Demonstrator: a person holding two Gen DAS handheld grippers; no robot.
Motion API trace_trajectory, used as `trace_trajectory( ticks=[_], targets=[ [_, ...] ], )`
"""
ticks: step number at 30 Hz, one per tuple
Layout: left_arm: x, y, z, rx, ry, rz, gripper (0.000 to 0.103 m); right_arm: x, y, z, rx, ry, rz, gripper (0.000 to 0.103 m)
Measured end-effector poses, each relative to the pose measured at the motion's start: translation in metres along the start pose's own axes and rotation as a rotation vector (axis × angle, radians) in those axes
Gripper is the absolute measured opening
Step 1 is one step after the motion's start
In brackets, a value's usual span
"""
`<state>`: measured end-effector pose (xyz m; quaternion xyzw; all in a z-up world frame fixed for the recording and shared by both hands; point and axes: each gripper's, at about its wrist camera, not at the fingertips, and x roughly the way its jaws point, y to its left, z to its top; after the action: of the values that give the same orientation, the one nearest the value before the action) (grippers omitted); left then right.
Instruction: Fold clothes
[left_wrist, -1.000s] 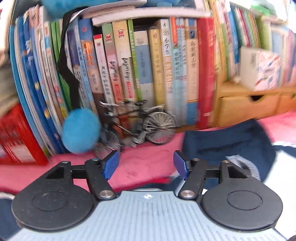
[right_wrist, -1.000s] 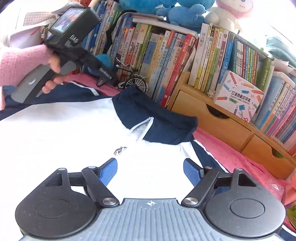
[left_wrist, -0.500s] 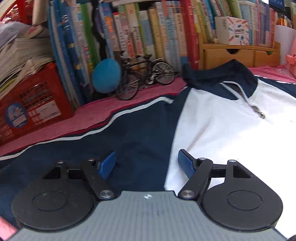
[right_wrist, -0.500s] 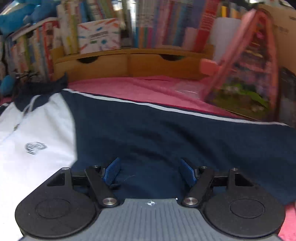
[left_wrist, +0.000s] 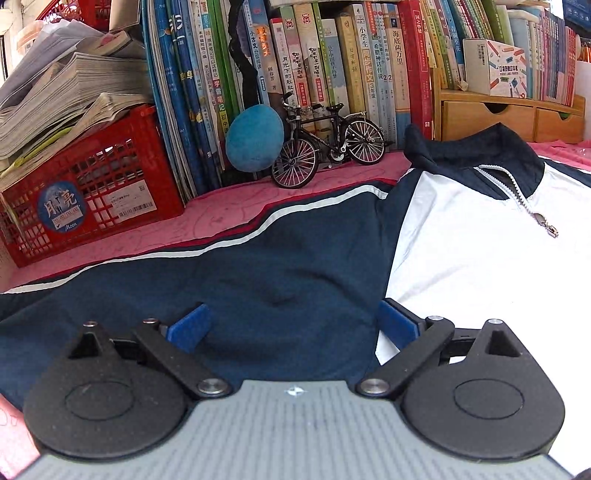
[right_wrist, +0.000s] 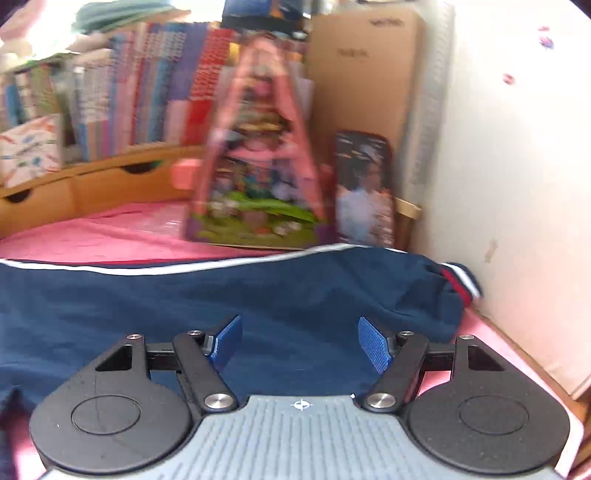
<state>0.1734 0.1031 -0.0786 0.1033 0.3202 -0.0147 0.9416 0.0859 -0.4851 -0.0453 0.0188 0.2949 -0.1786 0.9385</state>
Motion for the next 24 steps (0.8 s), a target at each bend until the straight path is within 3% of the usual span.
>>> trace_trajectory(
  ticks=[6, 10, 14, 16, 24],
  targets=[
    [-0.002, -0.008, 0.0, 0.047, -0.017, 0.042, 0.101, -0.052, 0.127, -0.004, -0.203, -0.019, 0.359, 0.081],
    [-0.002, -0.011, 0.0, 0.057, -0.02, 0.053, 0.101, -0.08, 0.218, -0.02, -0.389, -0.03, 0.504, 0.083],
    [-0.001, -0.007, 0.0, 0.034, -0.011, 0.038, 0.103, -0.099, 0.28, -0.043, -0.48, 0.015, 0.562, 0.084],
    [0.0, -0.005, 0.0, 0.019, -0.005, 0.029, 0.103, -0.101, 0.29, -0.054, -0.485, 0.037, 0.562, 0.084],
    [0.002, 0.003, 0.0, -0.031, 0.013, -0.005, 0.103, -0.081, 0.266, -0.058, -0.293, 0.128, 0.543, 0.103]
  ],
)
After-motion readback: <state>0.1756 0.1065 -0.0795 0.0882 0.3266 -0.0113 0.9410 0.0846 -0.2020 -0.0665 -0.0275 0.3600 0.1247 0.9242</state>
